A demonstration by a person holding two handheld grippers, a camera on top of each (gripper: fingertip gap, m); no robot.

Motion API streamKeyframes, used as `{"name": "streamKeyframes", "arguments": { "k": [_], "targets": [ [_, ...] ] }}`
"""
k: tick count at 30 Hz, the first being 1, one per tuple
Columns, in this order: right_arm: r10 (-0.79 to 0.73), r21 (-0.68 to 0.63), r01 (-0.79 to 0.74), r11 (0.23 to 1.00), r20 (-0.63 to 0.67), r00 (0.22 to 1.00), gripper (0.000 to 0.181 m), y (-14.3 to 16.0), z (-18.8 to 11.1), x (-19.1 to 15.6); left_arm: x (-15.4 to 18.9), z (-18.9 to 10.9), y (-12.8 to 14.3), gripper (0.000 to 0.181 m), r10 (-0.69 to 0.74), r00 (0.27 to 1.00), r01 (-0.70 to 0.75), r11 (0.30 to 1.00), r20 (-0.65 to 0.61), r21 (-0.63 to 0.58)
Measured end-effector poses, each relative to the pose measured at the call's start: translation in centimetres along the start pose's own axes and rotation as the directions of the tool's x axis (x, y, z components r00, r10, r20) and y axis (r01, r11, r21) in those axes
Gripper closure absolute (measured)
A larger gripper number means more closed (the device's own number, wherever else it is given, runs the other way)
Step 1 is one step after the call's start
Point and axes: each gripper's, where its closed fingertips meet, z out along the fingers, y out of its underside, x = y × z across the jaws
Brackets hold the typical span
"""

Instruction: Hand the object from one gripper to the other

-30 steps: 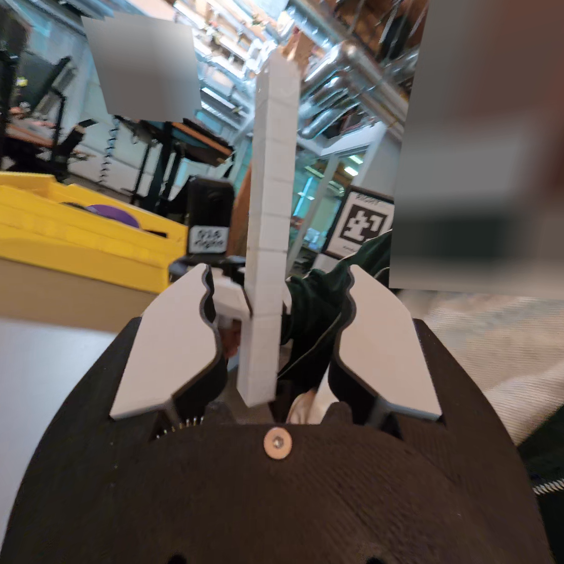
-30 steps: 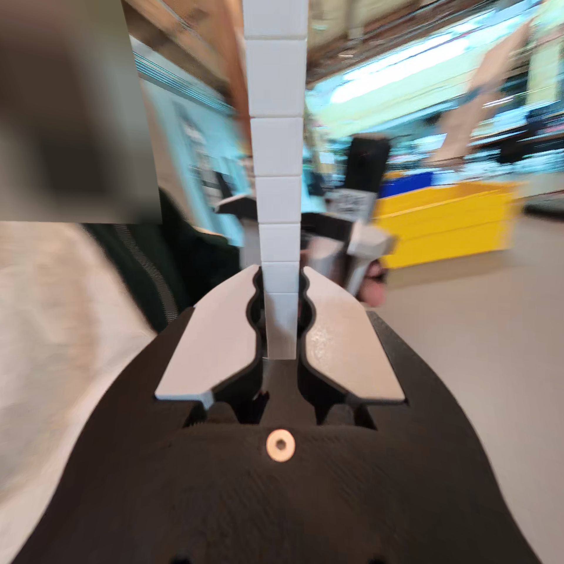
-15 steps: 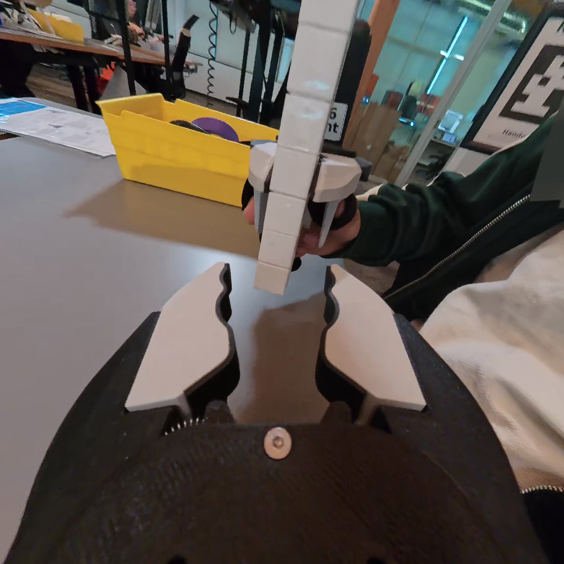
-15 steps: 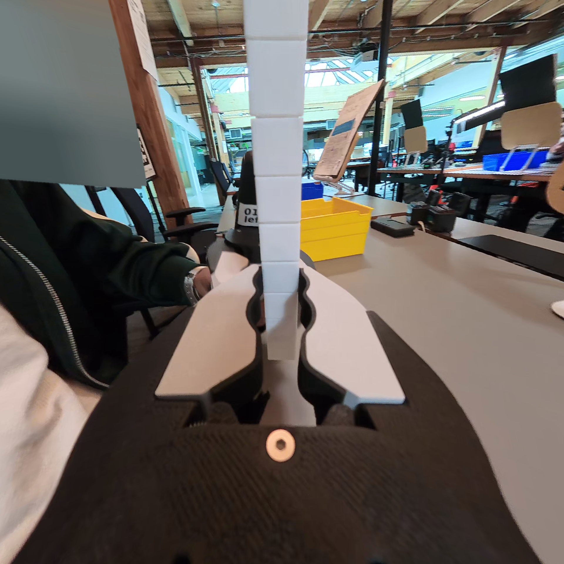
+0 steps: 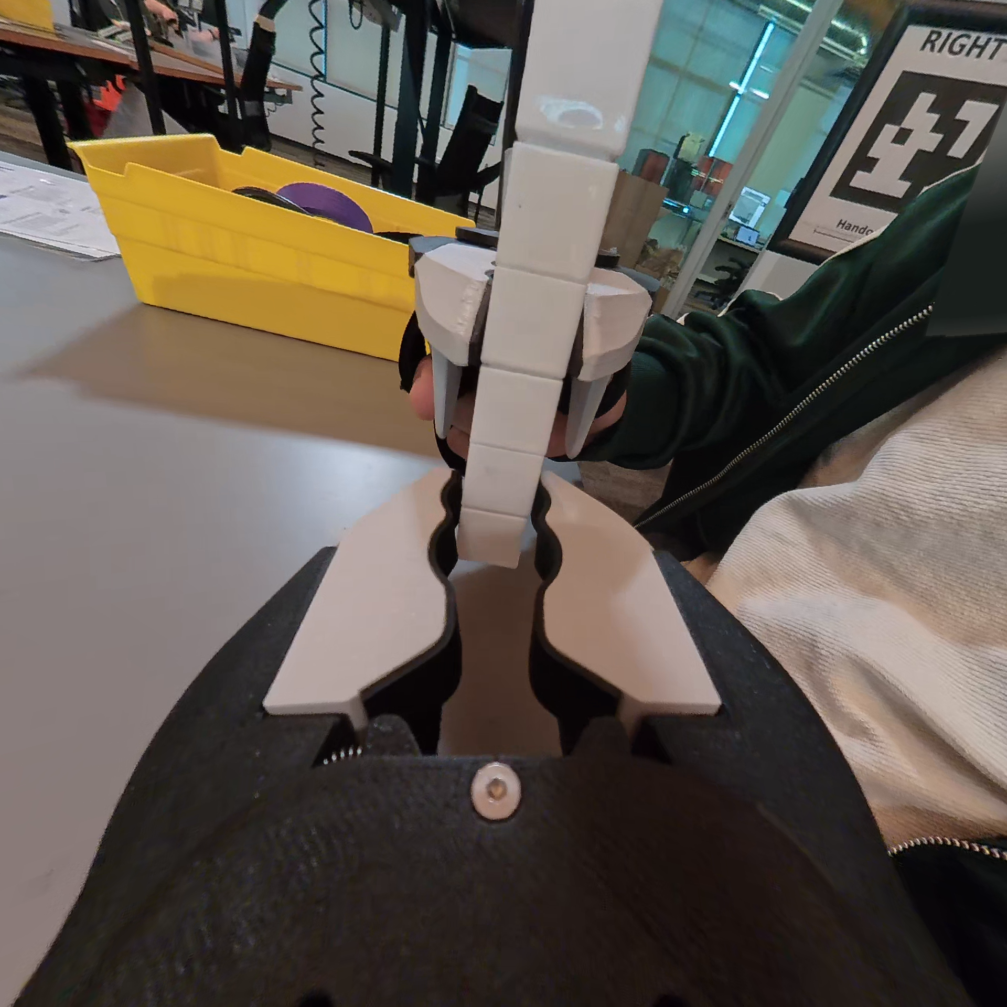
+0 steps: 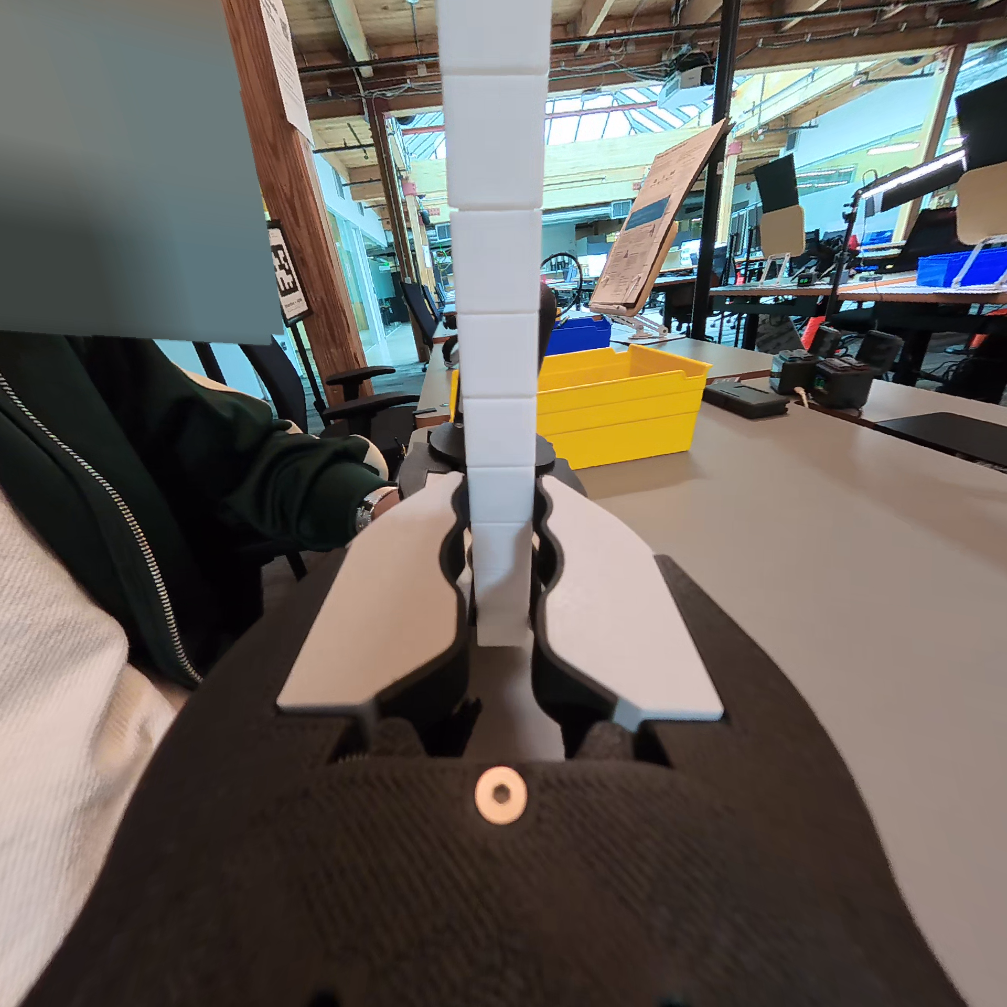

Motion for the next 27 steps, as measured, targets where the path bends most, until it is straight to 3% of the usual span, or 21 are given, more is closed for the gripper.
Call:
{"name": "streamKeyframes", "arguments": {
  "k": [4,12,27],
  "targets": [
    [0.004,0.011,-0.004,1.0,-0.008,1.0,0.158,-0.1,0.1,0.1,0.4,0.1,-0.1,0.158,0.023,1.0,-0.023,1.0,-0.014,-0.004],
    [0.015,0.058,-0.012,0.998,-0.054,0.998,0.123,-0.4,-0.3,1.2,-0.4,-0.7,-1.0,0.158,0.02,1.0,-0.022,0.998,0.022,0.052],
    [0.089,0.064,-0.084,0.994,-0.075,0.993,0.123,0.6,-1.0,2.8,-1.2,-1.4,-1.3,0.158,0.053,0.996,-0.057,0.997,0.066,0.059]
  ]
}}
